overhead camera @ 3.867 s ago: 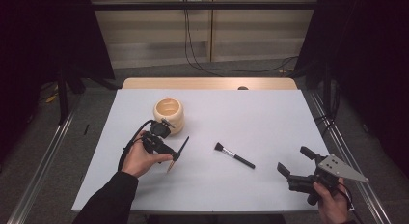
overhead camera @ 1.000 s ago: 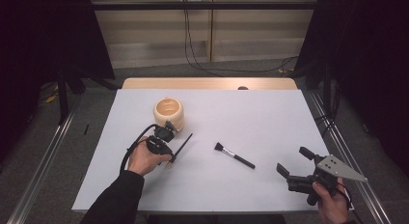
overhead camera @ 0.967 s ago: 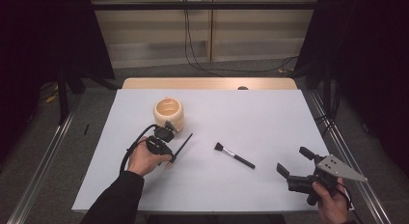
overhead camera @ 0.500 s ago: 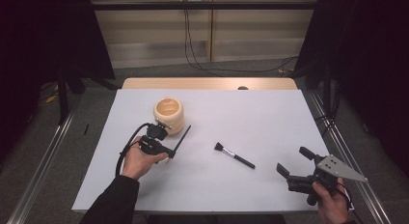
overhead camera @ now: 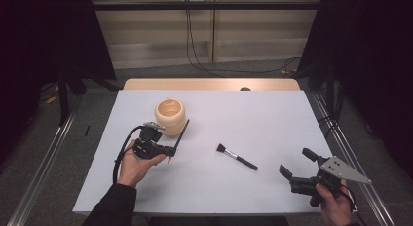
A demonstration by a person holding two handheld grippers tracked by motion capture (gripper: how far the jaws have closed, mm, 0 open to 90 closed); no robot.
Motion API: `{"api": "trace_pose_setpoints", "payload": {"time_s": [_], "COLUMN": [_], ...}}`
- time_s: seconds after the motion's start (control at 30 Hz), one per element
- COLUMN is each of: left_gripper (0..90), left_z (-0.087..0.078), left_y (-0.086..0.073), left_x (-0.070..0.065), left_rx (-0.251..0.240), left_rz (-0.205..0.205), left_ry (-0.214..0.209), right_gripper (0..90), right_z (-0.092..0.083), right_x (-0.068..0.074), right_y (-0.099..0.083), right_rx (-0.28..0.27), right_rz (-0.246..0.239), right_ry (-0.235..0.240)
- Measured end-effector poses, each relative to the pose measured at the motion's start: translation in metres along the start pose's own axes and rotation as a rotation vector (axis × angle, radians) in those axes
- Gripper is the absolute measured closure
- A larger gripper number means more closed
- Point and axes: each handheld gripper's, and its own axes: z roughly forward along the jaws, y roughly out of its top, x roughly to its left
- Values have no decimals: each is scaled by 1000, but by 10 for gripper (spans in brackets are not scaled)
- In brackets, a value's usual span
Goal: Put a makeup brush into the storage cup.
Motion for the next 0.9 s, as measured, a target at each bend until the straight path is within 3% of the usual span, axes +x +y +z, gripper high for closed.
{"api": "trace_pose_setpoints", "payload": {"time_s": [0.33,0.63,0.9], "left_gripper": [847,846,846], "left_z": [-9,-17,-25], "left_y": [-5,-10,-12], "left_x": [-3,-6,-11], "left_rx": [-112,-229,-276], "left_rz": [25,16,54], "left_ry": [-12,-34,-67], "right_gripper": [0,0,0], "right_z": [-1,-1,-2], "right_x": [0,0,0], "right_y": [0,0,0], "right_rx": [-2,-6,-11], "right_rz": [2,0,-1], "right_ry": [-2,2,9]}}
